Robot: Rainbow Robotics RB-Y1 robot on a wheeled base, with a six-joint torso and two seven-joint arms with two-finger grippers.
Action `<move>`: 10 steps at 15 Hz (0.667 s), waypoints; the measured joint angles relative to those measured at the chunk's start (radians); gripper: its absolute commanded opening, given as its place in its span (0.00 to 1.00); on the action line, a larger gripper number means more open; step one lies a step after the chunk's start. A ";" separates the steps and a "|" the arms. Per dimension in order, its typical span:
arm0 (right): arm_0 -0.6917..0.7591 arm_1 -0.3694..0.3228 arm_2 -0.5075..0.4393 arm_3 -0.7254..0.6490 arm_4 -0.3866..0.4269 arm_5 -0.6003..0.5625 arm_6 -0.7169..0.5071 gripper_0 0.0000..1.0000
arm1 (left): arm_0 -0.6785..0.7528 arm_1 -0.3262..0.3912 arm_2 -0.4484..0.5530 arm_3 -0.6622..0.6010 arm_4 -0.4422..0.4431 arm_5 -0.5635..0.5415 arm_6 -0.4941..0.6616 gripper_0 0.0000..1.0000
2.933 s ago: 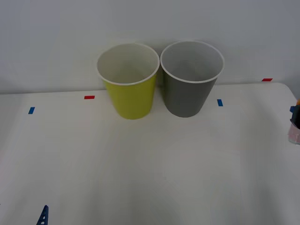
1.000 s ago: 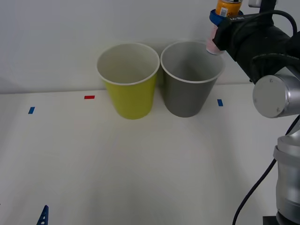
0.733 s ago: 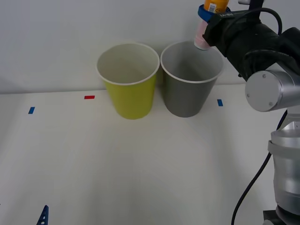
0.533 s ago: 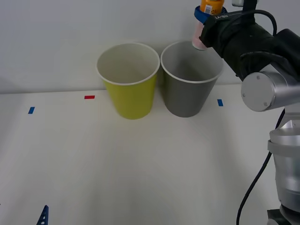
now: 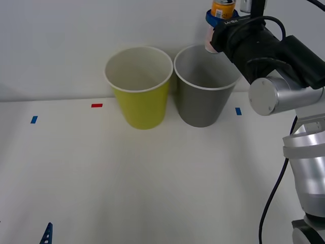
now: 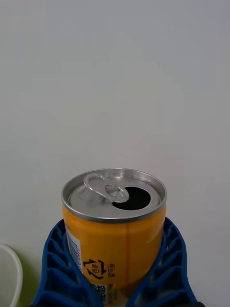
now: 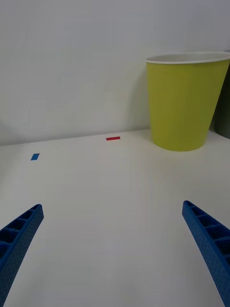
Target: Put cans in the gray bin and PET bottles in the light green bin.
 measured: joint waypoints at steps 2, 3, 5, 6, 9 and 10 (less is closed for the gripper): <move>0.000 -0.004 0.003 0.001 -0.008 0.000 -0.006 0.00 | 0.000 0.000 0.000 0.000 0.000 0.000 0.000 1.00; 0.001 -0.004 0.003 0.001 -0.011 0.000 -0.007 0.00 | 0.000 0.000 0.000 0.000 0.000 0.000 0.000 1.00; 0.001 -0.006 0.004 0.001 -0.014 0.000 -0.009 0.00 | 0.000 0.000 0.000 0.000 0.000 0.000 0.000 1.00; 0.001 -0.006 0.006 0.001 -0.015 0.000 -0.009 0.00 | 0.000 0.000 0.000 0.000 0.000 0.000 0.000 1.00; 0.002 -0.009 0.009 0.000 -0.015 0.000 -0.008 0.86 | 0.000 0.000 0.000 0.000 0.000 0.000 0.000 1.00; 0.002 -0.010 0.009 0.000 -0.015 0.000 -0.008 1.00 | 0.000 0.000 0.000 0.000 0.000 0.000 0.000 1.00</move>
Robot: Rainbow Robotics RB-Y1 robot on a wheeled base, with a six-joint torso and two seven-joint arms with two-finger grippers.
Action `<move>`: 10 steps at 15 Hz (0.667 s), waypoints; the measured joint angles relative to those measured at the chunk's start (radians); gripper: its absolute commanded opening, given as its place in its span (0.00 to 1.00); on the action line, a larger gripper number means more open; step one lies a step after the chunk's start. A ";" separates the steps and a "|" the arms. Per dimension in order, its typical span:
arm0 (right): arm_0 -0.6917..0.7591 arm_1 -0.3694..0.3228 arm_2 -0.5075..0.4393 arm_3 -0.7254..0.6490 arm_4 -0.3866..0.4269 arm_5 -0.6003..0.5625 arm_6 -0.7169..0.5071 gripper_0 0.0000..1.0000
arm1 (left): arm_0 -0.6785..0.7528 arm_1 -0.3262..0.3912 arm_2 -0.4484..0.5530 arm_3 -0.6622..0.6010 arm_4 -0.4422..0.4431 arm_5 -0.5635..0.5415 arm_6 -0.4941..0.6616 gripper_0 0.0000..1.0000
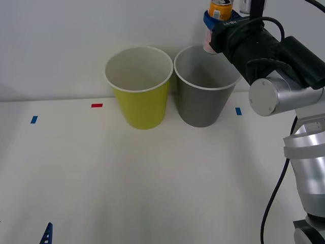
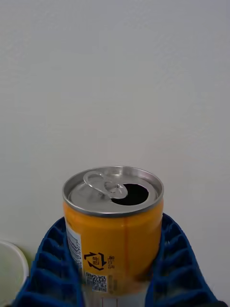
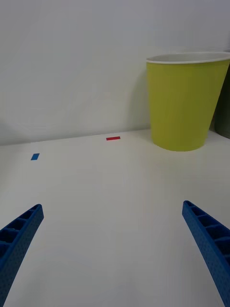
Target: Put cans in the gray bin and PET bottles in the light green bin.
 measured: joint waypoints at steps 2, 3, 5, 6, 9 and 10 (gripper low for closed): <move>0.002 -0.001 0.000 0.000 0.000 0.000 0.001 1.00 | 0.000 0.000 0.000 0.000 0.000 0.000 0.000 1.00; 0.004 -0.001 0.000 -0.003 0.000 -0.001 0.003 1.00 | 0.000 0.000 0.000 0.000 0.000 0.000 0.000 1.00; 0.012 -0.001 0.000 -0.015 0.000 -0.001 0.004 1.00 | 0.000 0.000 0.000 0.000 0.000 0.000 0.000 1.00; 0.015 -0.002 0.000 -0.019 0.000 -0.001 0.005 1.00 | 0.000 0.000 0.000 0.000 0.000 0.000 0.000 1.00; 0.020 -0.002 -0.003 -0.025 0.000 -0.001 0.007 1.00 | 0.000 0.000 0.000 0.000 0.000 0.000 0.000 1.00; 0.020 -0.002 -0.005 -0.026 0.001 -0.001 0.009 1.00 | 0.000 0.000 0.000 0.000 0.000 0.000 0.000 1.00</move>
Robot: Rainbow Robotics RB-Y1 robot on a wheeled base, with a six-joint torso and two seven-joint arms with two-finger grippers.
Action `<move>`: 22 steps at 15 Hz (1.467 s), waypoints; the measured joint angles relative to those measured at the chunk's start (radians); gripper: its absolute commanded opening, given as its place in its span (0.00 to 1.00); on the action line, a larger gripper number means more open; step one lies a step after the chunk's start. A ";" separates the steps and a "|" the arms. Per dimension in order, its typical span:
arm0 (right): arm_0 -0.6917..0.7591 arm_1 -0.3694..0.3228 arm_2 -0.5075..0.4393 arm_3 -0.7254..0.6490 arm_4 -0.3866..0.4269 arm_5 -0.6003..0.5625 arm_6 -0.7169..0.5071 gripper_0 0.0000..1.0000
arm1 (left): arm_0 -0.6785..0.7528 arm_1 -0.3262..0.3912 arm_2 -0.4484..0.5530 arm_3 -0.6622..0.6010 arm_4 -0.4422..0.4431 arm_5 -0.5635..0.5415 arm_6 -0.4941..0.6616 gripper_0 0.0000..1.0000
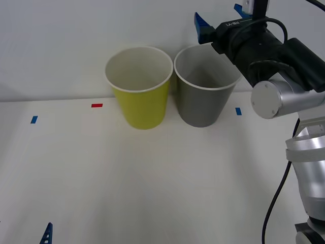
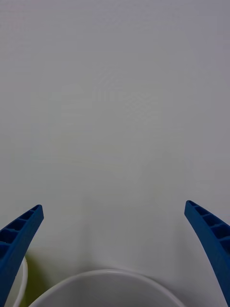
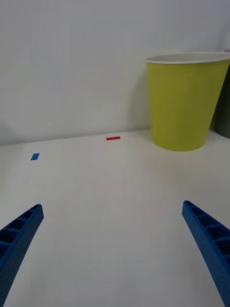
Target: Put cans in the gray bin and PET bottles in the light green bin.
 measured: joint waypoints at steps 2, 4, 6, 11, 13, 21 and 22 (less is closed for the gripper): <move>0.001 0.000 -0.003 -0.002 0.000 0.000 0.003 1.00 | 0.000 0.000 0.000 0.000 0.000 0.000 0.000 1.00; 0.001 0.000 -0.008 -0.002 0.001 0.000 0.005 1.00 | 0.000 0.000 0.000 0.000 0.000 0.000 0.000 1.00; 0.001 0.000 -0.013 -0.002 0.001 0.000 0.007 1.00 | 0.000 0.000 0.000 0.000 0.000 0.000 0.000 1.00; 0.022 0.005 -0.026 -0.030 0.008 0.000 0.015 1.00 | 0.000 0.000 0.000 0.000 0.000 0.000 0.000 1.00; 0.084 0.009 -0.039 -0.119 0.018 0.007 0.022 1.00 | 0.000 0.000 0.000 0.000 0.000 0.000 0.000 1.00; 0.441 0.039 -0.122 -0.484 0.036 0.045 0.016 1.00 | 0.000 0.000 0.000 0.000 0.000 0.000 0.000 1.00; 0.501 0.040 -0.126 -0.520 0.034 0.036 0.013 1.00 | 0.000 0.000 0.000 0.000 0.000 0.000 0.000 1.00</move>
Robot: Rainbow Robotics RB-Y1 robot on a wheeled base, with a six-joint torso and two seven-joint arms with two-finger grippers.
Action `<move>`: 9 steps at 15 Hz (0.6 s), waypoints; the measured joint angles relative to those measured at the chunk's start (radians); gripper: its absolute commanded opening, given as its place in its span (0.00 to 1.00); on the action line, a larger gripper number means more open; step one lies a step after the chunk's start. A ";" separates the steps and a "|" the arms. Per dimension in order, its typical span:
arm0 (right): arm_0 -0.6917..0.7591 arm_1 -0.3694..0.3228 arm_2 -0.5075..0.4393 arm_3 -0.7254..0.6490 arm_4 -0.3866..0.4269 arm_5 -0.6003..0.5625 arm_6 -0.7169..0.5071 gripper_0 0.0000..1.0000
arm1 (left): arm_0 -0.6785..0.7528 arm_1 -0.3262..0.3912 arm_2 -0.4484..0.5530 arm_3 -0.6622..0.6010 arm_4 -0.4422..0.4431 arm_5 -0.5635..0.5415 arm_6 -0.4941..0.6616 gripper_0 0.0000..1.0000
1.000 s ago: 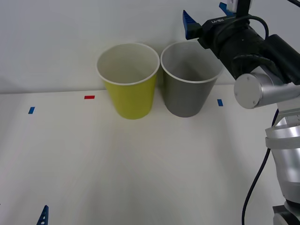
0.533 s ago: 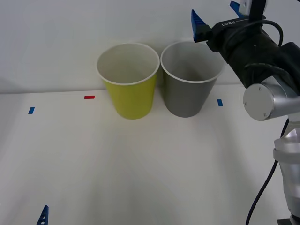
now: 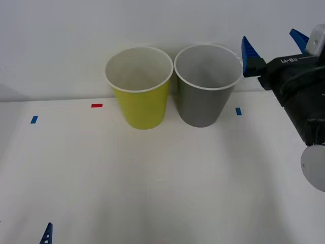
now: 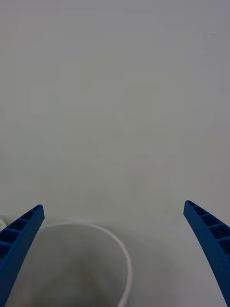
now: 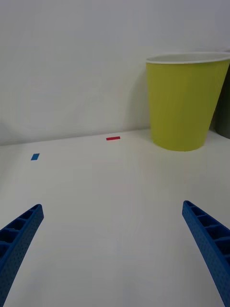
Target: Put cans in the gray bin and PET bottles in the light green bin.
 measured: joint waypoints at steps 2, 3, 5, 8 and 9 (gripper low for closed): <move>0.112 0.000 -0.005 -0.064 -0.005 -0.034 -0.005 1.00 | 0.000 0.000 0.000 0.000 0.000 0.000 0.000 1.00; 0.161 0.002 -0.007 -0.082 -0.008 -0.062 -0.006 1.00 | 0.000 0.000 0.000 0.000 0.000 0.000 0.000 1.00; 0.244 0.002 -0.005 -0.092 -0.011 -0.137 -0.002 1.00 | 0.000 0.000 0.000 0.000 0.000 0.000 0.000 1.00; 0.373 -0.021 0.010 -0.093 -0.013 -0.250 -0.001 1.00 | 0.000 0.000 0.000 0.000 0.000 0.000 0.000 1.00; 0.423 -0.030 0.016 -0.092 -0.012 -0.284 0.002 1.00 | 0.000 0.000 0.000 0.000 0.000 0.000 0.000 1.00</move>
